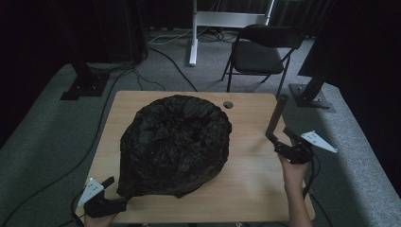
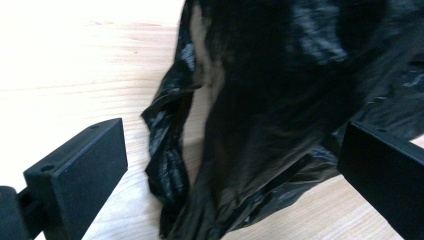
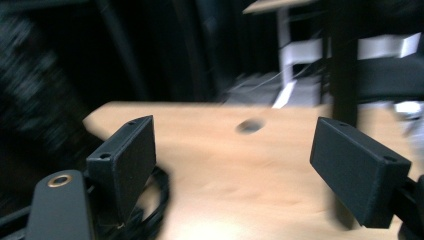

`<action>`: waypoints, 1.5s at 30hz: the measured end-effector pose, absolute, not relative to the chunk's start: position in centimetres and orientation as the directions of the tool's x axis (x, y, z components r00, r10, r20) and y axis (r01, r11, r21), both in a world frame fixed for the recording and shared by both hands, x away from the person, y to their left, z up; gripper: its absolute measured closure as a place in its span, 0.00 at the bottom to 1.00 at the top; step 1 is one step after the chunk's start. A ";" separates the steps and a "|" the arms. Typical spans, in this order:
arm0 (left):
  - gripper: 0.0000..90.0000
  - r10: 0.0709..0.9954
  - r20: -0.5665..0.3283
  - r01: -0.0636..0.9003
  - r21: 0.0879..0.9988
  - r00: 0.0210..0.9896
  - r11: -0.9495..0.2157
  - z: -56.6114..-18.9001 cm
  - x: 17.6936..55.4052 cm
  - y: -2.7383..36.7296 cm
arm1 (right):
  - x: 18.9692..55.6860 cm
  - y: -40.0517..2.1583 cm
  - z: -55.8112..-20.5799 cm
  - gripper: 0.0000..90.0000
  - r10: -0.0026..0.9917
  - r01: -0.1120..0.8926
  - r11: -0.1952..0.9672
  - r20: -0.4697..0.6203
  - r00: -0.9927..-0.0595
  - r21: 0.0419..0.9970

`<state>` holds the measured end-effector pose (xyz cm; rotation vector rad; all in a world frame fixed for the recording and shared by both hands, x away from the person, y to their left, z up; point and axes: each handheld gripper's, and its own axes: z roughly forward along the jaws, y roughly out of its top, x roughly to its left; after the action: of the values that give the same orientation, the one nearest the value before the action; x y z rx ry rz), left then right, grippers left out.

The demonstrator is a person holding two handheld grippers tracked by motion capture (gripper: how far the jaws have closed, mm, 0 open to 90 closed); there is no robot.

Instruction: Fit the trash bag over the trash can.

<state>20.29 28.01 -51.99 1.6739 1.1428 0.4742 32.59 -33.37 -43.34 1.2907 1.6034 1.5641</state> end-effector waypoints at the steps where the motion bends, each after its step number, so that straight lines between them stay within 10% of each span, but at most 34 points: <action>1: 0.00 0.854 -0.206 0.460 0.887 0.477 -0.043 -52.0 20.3 27.8 | 32.6 -34.0 -43.1 0.20 0.897 0.240 -0.154 0.238 -0.372 0.958; 31: 0.00 0.824 -0.216 0.475 0.877 0.524 -0.073 -52.4 21.9 25.4 | 44.1 -34.3 -40.4 0.31 0.960 0.316 -0.047 0.130 -0.246 0.948; 37: 0.13 0.825 -0.203 0.449 0.891 0.527 -0.067 -52.4 21.9 25.6 | 43.8 -34.5 -39.6 0.65 0.968 0.290 -0.005 0.078 -0.240 0.957; 45: 0.36 0.810 -0.199 0.423 0.904 0.551 -0.066 -52.1 21.9 25.0 | 42.5 -34.5 -37.9 0.68 0.959 0.283 0.006 0.075 -0.273 0.959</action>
<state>21.91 24.97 -52.07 1.6900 1.0441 0.4402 42.52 -34.52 -37.90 1.2983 1.6215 1.2979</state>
